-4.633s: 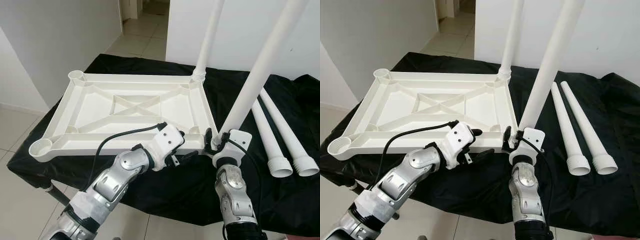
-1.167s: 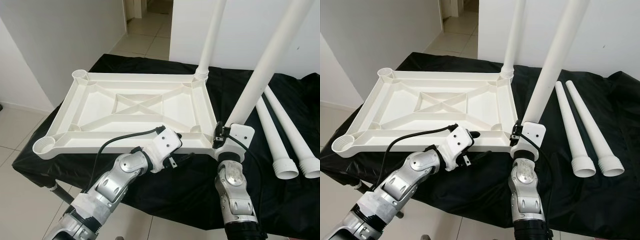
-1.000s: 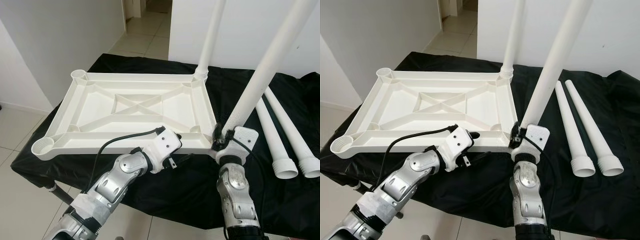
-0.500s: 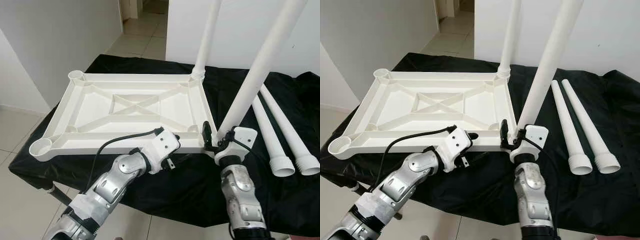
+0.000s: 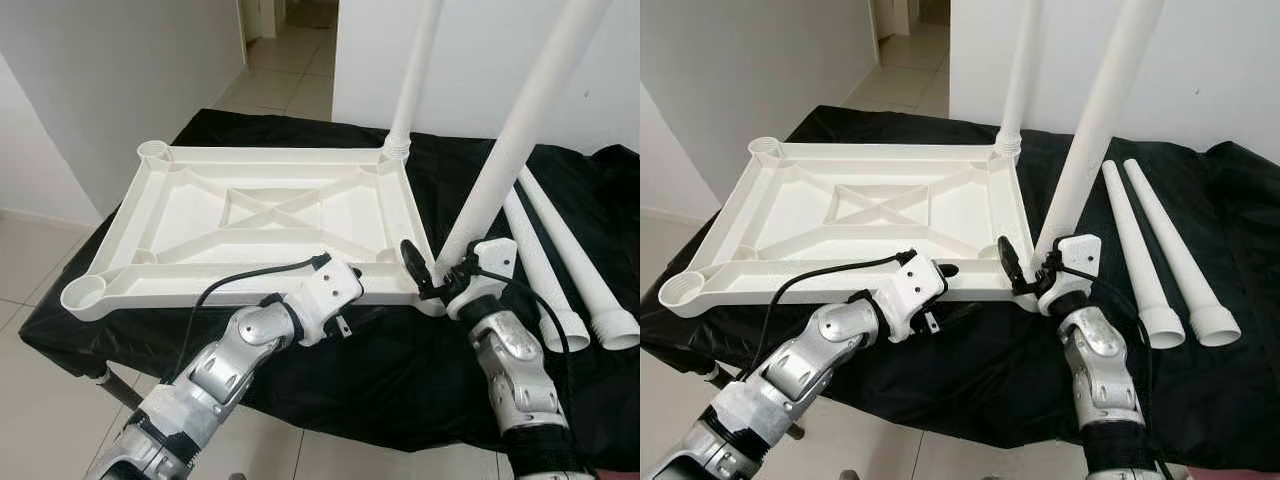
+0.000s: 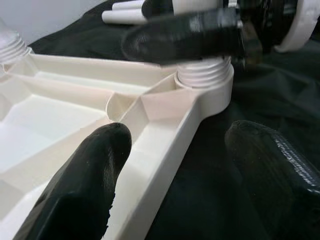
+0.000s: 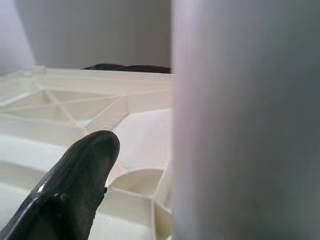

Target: Building children table

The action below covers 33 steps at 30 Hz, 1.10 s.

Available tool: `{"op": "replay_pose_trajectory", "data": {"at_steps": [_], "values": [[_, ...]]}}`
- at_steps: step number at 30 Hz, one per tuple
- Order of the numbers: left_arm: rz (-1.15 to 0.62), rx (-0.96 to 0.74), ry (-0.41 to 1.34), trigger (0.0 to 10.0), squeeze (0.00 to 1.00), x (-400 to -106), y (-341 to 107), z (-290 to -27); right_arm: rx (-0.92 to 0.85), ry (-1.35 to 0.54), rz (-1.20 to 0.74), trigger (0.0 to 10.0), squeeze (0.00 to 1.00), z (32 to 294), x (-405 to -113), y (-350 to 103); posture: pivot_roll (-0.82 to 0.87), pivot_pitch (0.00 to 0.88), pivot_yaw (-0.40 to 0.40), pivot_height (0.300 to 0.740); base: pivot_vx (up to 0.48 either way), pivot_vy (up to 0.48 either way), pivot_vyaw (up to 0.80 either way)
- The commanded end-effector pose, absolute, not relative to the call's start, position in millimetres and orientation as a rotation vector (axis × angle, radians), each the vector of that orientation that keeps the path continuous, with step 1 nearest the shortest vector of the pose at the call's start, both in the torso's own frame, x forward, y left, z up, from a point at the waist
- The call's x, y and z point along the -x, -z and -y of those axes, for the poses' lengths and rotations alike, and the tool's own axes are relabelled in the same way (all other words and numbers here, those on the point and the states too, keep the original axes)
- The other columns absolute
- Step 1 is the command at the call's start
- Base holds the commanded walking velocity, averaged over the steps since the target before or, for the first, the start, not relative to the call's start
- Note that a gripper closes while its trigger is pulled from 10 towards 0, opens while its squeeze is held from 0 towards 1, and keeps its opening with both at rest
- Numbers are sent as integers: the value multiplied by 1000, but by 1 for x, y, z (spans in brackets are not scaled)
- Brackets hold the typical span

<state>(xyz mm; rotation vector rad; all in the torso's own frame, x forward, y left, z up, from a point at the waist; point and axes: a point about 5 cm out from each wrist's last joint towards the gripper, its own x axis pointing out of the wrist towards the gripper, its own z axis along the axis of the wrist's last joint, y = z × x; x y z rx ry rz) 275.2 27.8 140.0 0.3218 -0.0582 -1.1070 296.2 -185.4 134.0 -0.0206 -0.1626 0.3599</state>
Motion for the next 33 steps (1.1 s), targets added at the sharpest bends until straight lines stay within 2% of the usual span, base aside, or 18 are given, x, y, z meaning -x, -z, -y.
{"op": "replay_pose_trajectory", "data": {"at_steps": [1, 8, 9, 10, 11, 25, 26, 28, 29, 33], "values": [[43, -345, 1206, 10000, 0, -274, -138, -27, 28, -449, 131, 10000, 0, 177, -300, -128, -57, 0, 0, 740, 0, 0, 0], [44, -363, 1205, 10000, 0, -275, -137, -30, 57, -522, 91, 10000, 0, 178, -305, -121, -48, 0, 8, 740, 0, 0, 0], [45, -365, 1203, 10000, 0, -276, -138, -30, 58, -522, 89, 1608, 0, 181, -306, -121, -46, 0, 9, 740, 0, 0, 0], [45, -365, 1203, 10000, 0, -276, -138, -30, 58, -522, 89, 1608, 0, 181, -306, -121, -46, 0, 9, 740, 0, 0, 0], [45, -366, 1201, 10000, 0, -276, -139, -31, 57, -521, 85, 0, 0, 184, -306, -121, -46, 0, 13, 740, 0, 0, 0], [53, -360, 1193, 10000, 0, -278, -140, -29, 61, -498, 70, 0, 0, 196, -303, -114, -53, 0, -3, 740, 0, 0, 0], [55, -358, 1191, 10000, 0, -278, -140, -28, 46, -492, 71, 4588, 0, 196, -303, -114, -52, 0, -7, 740, 0, 0, 0], [55, -358, 1191, 10000, 0, -278, -140, -28, 46, -492, 71, 4588, 0, 196, -303, -114, -52, 0, -7, 740, 0, 0, 0], [56, -356, 1187, 10000, 0, -278, -141, -27, 38, -481, 74, 10000, 0, 196, -304, -116, -50, 0, -11, 740, 0, 0, 0], [59, -352, 1184, 10000, 0, -278, -141, -27, 41, -454, 77, 10000, 0, 195, -305, -117, -50, 0, -16, 740, 0, 0, 0]]}}
